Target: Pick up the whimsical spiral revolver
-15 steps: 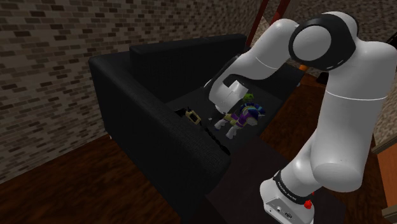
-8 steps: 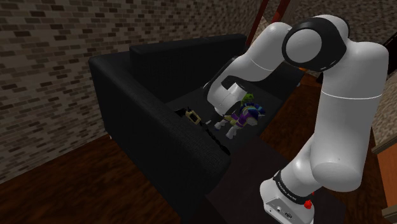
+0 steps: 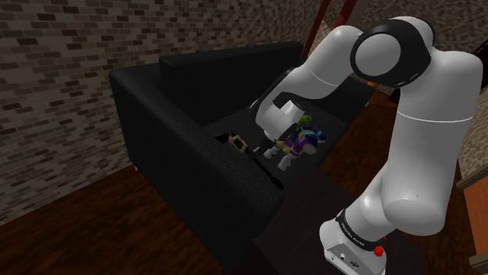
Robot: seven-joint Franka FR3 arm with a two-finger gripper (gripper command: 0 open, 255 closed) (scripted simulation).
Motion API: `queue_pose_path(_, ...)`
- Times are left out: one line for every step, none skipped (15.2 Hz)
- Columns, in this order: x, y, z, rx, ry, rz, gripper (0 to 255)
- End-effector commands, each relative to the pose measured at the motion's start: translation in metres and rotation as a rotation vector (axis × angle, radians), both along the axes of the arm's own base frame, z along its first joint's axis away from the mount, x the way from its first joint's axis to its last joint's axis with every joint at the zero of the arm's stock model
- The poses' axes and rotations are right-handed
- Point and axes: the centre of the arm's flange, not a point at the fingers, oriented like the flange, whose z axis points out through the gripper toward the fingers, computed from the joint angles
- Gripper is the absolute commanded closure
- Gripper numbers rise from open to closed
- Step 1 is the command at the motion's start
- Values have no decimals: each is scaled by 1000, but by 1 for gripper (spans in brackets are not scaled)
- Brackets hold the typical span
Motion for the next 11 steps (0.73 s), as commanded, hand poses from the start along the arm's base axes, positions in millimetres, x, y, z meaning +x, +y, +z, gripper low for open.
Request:
queue_pose_path(0, 0, 9, 0, 0, 0, 255)
queue_pose_path(0, 0, 15, 0, 0, 0, 255)
queue_pose_path(0, 0, 20, 0, 0, 0, 255)
queue_pose_path(0, 0, 25, 0, 0, 0, 255)
queue_pose_path(0, 0, 31, 0, 0, 0, 255)
queue_pose_path(0, 0, 36, 0, 0, 0, 255)
queue_pose_path(0, 0, 41, 0, 0, 0, 255)
queue_pose_path(0, 0, 46, 0, 0, 0, 255)
queue_pose_path(0, 0, 52, 0, 0, 0, 255)
queue_pose_path(0, 0, 57, 0, 0, 0, 255)
queue_pose_path(0, 0, 62, 0, 0, 0, 255)
